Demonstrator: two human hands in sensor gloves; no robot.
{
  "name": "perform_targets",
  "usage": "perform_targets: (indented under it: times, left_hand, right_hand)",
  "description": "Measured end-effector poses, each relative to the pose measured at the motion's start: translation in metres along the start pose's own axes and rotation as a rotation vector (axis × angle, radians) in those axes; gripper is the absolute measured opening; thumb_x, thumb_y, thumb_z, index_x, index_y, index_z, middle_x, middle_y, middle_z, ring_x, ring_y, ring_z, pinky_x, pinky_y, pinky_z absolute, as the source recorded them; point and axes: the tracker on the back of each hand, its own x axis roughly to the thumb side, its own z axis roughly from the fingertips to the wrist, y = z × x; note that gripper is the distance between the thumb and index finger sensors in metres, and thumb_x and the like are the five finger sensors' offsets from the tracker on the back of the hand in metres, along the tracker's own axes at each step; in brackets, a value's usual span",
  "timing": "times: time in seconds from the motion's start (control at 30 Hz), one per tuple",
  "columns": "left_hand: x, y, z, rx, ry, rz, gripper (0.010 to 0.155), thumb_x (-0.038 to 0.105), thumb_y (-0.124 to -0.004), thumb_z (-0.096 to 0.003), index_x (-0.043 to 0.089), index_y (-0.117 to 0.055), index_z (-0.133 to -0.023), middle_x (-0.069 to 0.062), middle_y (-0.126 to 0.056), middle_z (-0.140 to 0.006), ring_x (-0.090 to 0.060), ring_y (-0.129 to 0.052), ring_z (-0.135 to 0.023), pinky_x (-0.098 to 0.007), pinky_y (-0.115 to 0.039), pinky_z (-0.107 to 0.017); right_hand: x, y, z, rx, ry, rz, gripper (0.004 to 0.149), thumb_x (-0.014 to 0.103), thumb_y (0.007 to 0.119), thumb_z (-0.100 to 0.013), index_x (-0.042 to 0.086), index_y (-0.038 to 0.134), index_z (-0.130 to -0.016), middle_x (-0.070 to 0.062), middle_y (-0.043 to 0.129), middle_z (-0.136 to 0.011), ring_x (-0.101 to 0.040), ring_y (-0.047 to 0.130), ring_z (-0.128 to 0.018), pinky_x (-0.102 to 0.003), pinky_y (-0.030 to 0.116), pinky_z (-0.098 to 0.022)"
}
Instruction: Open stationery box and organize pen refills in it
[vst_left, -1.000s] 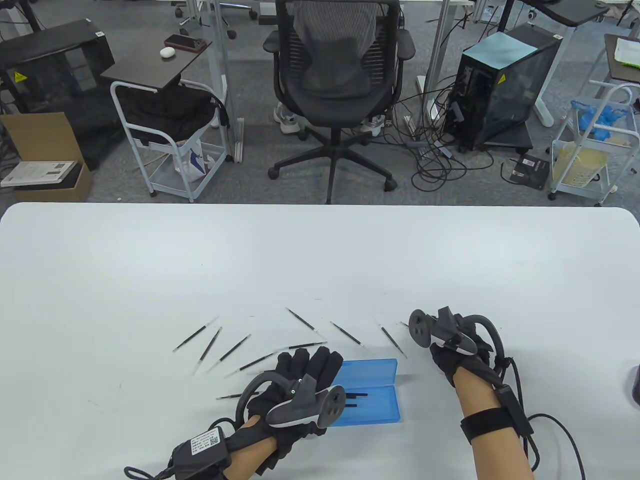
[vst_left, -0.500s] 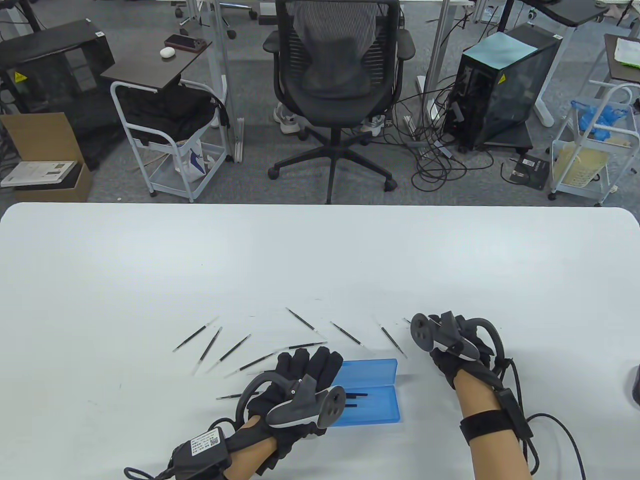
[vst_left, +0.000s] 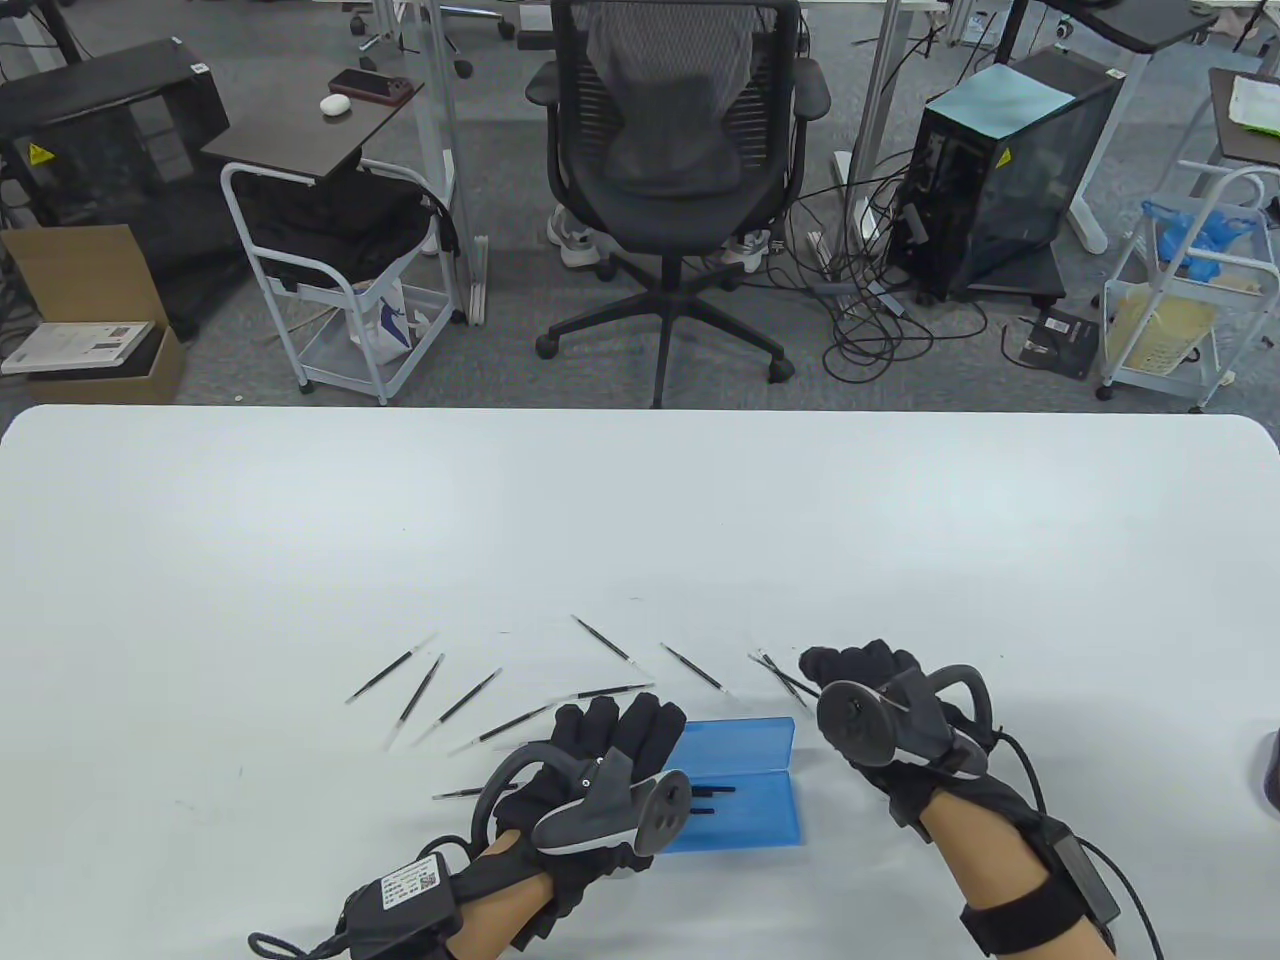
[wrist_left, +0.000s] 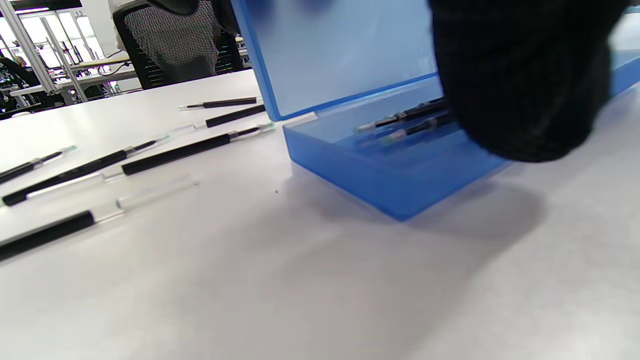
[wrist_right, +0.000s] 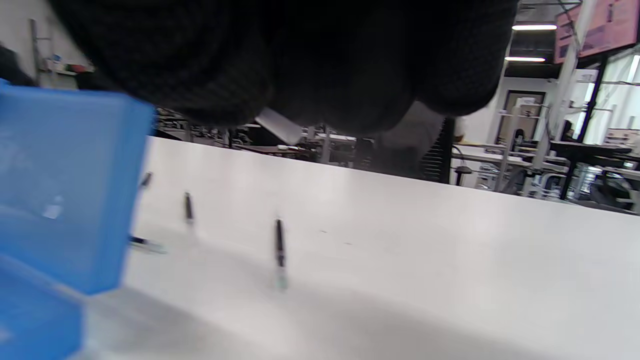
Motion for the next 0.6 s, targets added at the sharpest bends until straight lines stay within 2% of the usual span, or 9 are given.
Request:
perform_targets:
  times: [0.13, 0.27, 0.6]
  left_hand:
    - [0.000, 0.000, 0.000, -0.003, 0.000, 0.001, 0.124, 0.062, -0.085, -0.0366, 0.023, 0.005, -0.112, -0.006, -0.006, -0.128, -0.044, -0.033, -0.120, -0.066, -0.037, -0.087]
    - [0.000, 0.000, -0.001, -0.003, 0.000, 0.002, 0.124, 0.062, -0.085, -0.0365, 0.023, 0.005, -0.112, -0.006, -0.006, -0.128, -0.044, -0.033, -0.120, -0.066, -0.037, -0.087]
    - [0.000, 0.001, -0.001, -0.003, 0.000, 0.001, 0.124, 0.062, -0.085, -0.0364, 0.023, 0.005, -0.112, -0.006, -0.006, -0.128, -0.044, -0.033, -0.120, -0.066, -0.037, -0.087]
  right_hand:
    - [0.035, -0.002, 0.016, -0.014, -0.135, 0.006, 0.060, 0.031, 0.093, -0.042, 0.012, 0.073, -0.096, -0.006, 0.098, -0.073, -0.032, 0.099, -0.063, -0.056, 0.083, -0.055]
    - [0.056, 0.009, 0.021, 0.012, -0.205, 0.033, 0.060, 0.031, 0.093, -0.042, 0.012, 0.073, -0.096, -0.006, 0.098, -0.074, -0.032, 0.099, -0.064, -0.055, 0.083, -0.056]
    - [0.081, 0.032, 0.023, 0.067, -0.282, 0.108, 0.060, 0.030, 0.092, -0.042, 0.012, 0.072, -0.096, -0.006, 0.098, -0.074, -0.032, 0.099, -0.064, -0.055, 0.083, -0.056]
